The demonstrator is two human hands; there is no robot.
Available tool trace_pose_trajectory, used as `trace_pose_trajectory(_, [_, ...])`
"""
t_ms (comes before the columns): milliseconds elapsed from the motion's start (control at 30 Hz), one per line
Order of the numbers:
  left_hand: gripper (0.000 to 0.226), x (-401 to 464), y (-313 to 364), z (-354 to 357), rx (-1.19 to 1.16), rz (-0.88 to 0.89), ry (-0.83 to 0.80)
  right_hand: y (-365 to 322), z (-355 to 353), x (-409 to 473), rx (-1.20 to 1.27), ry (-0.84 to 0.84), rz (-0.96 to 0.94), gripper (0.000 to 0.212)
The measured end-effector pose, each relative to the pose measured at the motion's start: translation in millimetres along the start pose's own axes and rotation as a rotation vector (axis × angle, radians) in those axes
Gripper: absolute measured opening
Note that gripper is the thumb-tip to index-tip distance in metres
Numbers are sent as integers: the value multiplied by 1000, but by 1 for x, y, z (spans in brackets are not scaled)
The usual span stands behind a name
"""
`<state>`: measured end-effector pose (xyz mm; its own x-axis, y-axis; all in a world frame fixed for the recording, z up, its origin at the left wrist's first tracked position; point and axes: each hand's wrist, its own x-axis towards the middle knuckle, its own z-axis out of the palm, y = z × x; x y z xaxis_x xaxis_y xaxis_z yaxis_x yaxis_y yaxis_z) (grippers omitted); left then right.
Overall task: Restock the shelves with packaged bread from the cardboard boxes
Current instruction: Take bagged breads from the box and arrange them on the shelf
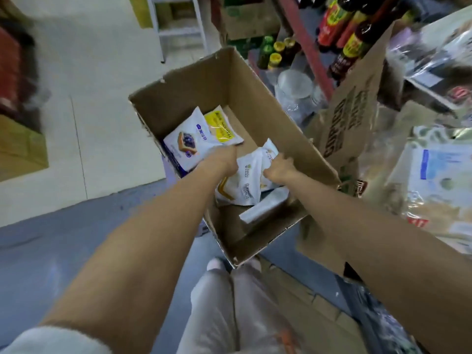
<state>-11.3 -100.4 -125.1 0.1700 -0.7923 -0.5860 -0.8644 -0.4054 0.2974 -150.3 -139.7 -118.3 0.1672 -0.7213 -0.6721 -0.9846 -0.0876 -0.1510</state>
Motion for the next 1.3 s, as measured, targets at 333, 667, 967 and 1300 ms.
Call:
trace_pose_trajectory(333, [38,53,-1,51,-196,28,-49,13,23,51,93,17,102,39])
trace_pose_trajectory(667, [12,3,0,18,-254,-147,365,-7,-18,-12,312,138,-281,20])
trace_pose_trajectory(967, [12,-91,48,-113,-489,344,738,-15,-152,-123,490,494,-461,27])
trace_pose_trajectory(1300, [13,-183,177,-227,-695,699,799,42,-251,-249,1180,529,-486,10])
